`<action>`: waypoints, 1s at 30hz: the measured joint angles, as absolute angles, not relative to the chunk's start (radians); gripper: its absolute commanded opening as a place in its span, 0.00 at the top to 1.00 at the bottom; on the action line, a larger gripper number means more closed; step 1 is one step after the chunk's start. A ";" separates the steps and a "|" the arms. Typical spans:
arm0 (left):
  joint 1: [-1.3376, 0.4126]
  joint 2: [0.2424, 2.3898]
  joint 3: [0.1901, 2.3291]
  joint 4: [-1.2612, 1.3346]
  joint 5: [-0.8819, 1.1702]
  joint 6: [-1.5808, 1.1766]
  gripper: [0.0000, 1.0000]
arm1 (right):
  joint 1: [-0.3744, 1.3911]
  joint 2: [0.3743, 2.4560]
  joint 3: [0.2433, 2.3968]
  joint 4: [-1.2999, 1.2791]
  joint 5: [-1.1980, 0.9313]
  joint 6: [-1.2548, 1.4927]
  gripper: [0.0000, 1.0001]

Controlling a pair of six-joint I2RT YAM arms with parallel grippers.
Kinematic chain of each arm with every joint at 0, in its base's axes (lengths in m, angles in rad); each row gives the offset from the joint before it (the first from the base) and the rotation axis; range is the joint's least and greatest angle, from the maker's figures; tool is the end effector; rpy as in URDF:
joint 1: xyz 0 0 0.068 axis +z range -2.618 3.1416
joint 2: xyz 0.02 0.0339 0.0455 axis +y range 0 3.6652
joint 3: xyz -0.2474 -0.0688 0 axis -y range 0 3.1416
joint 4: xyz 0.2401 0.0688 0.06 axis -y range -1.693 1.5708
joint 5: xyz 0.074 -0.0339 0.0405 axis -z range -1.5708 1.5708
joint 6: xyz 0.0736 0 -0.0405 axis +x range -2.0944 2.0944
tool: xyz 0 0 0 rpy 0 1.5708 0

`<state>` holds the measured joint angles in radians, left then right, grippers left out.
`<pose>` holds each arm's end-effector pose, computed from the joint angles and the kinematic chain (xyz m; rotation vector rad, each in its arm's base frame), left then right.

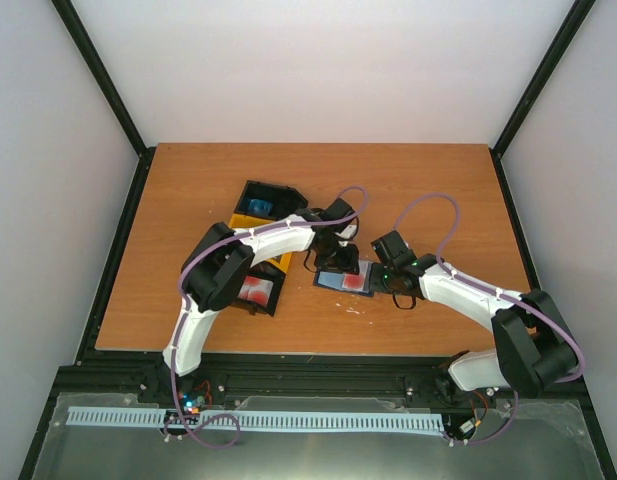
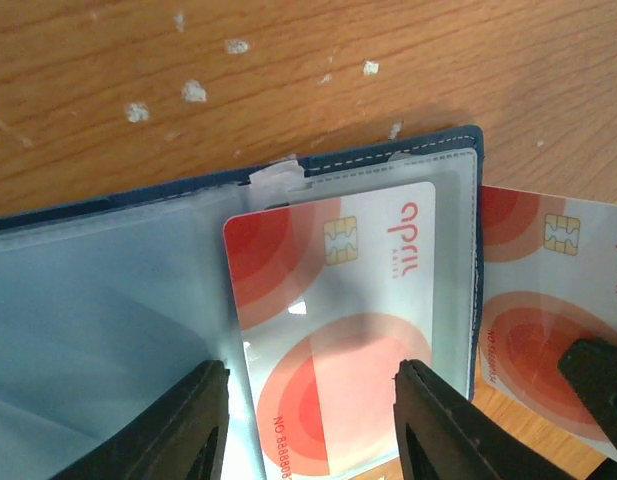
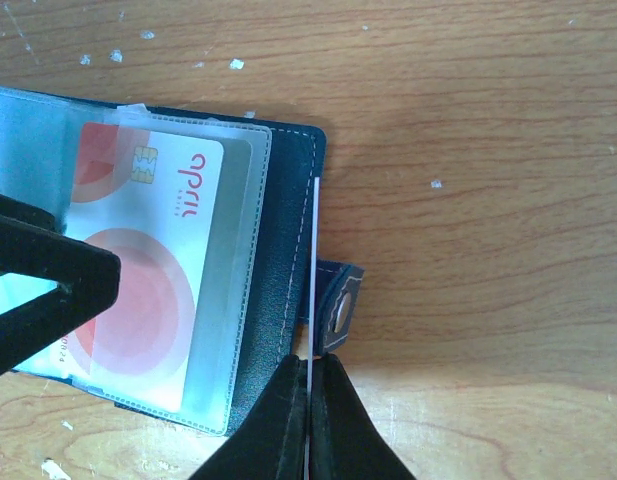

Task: Put the credit cards into the card holder
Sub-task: Insert the credit card into the card holder.

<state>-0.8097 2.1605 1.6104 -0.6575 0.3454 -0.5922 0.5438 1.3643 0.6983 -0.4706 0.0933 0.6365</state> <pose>0.2885 -0.3391 0.1108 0.4201 2.9647 -0.7534 0.2236 0.1272 0.1209 0.1540 2.7165 0.2284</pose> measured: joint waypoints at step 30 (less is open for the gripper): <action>-0.809 2.081 1.548 -0.614 0.419 -0.509 0.48 | 0.544 1.277 0.706 -0.536 0.095 0.612 0.97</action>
